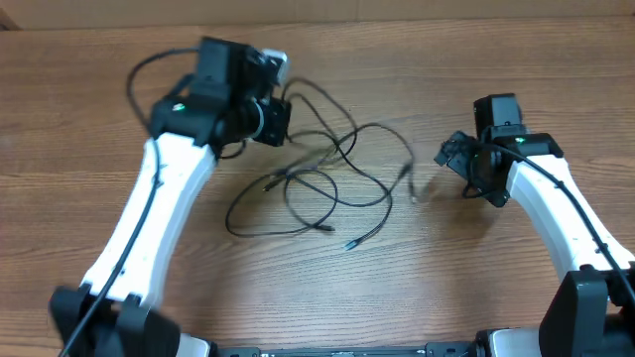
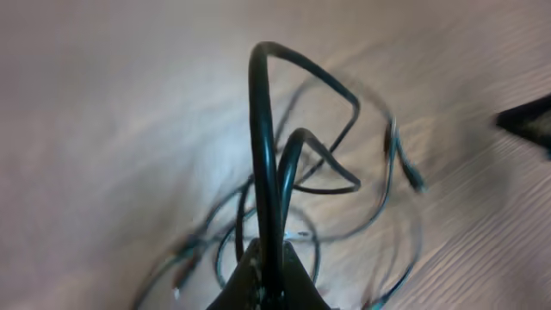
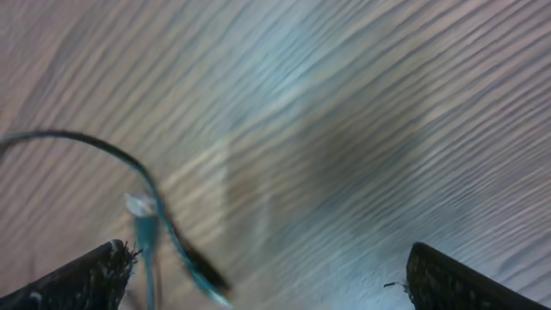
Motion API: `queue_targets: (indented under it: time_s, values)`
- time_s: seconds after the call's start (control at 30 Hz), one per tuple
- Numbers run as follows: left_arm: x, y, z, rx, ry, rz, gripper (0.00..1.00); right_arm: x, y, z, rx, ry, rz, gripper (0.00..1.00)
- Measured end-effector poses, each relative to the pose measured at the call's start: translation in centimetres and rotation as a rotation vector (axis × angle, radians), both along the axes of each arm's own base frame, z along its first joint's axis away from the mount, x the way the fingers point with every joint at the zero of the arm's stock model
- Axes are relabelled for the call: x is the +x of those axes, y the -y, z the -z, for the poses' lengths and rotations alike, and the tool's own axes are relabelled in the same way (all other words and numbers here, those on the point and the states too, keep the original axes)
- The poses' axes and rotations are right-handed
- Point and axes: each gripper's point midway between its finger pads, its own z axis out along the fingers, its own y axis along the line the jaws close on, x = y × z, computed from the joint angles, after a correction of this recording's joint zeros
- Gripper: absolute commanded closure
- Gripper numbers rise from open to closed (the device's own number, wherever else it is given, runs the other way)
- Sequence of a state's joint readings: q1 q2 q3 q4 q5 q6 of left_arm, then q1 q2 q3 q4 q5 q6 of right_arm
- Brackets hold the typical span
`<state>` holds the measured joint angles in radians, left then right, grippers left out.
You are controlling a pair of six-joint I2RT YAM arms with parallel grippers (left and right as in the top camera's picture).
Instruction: Untangle cables
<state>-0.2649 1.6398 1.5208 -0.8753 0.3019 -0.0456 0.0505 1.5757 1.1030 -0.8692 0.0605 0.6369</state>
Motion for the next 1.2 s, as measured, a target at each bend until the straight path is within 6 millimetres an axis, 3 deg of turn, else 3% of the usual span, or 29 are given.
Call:
queue_targets:
  time_s: [0.2, 0.27, 0.3, 0.33, 0.37, 0.4, 0.57, 0.73, 0.9, 1.03, 1.13, 1.2]
  values:
    - [-2.1, -0.3, 5.9, 0.090, -0.240, -0.043, 0.92, -1.4, -0.7, 0.4, 0.059, -0.060, -0.047, 0.00]
    - [-3.1, -0.2, 7.1, 0.114, -0.305, -0.038, 0.82, -1.5, -0.6, 0.4, 0.056, -0.063, -0.053, 0.00]
    - [-3.8, -0.2, 7.7, 0.126, -0.341, -0.036, 0.71, -1.5, -0.6, 0.4, 0.055, -0.063, -0.053, 0.00]
    - [-4.5, -0.2, 8.2, 0.141, -0.378, -0.031, 0.39, -1.5, -0.6, 0.4, 0.051, -0.063, -0.055, 0.00]
    - [-5.2, -0.2, 8.8, 0.155, -0.413, -0.027, 0.14, -1.5, -0.5, 0.4, 0.048, -0.064, -0.055, 0.00]
    - [-5.8, -0.2, 9.3, 0.172, -0.448, -0.024, 0.02, -1.5, -0.4, 0.4, 0.040, -0.065, -0.055, 0.00]
    - [-7.3, -2.0, 12.1, 0.325, -0.556, -0.061, 0.00, -1.5, 0.6, 0.4, -0.018, -0.066, -0.042, 0.00]
    - [-6.8, -4.5, 11.9, 0.453, -0.535, -0.139, 0.00, -1.6, 2.4, 0.3, -0.117, -0.070, -0.020, 0.00]
    - [-4.3, -4.6, 7.7, 0.458, -0.438, -0.194, 0.00, -1.6, 3.3, 0.1, -0.171, -0.069, -0.006, 0.00]
    - [-2.6, -2.2, 4.2, 0.324, -0.363, -0.149, 0.01, -1.6, 3.6, 0.1, -0.187, -0.069, -0.003, 0.00]
    - [-2.5, -0.5, 2.4, 0.230, -0.339, -0.103, 0.11, -1.6, 3.7, 0.0, -0.192, -0.069, -0.001, 0.00]
    - [-2.4, 0.1, 1.5, 0.194, -0.314, -0.081, 0.11, -1.6, 3.7, 0.0, -0.193, -0.069, 0.000, 0.00]
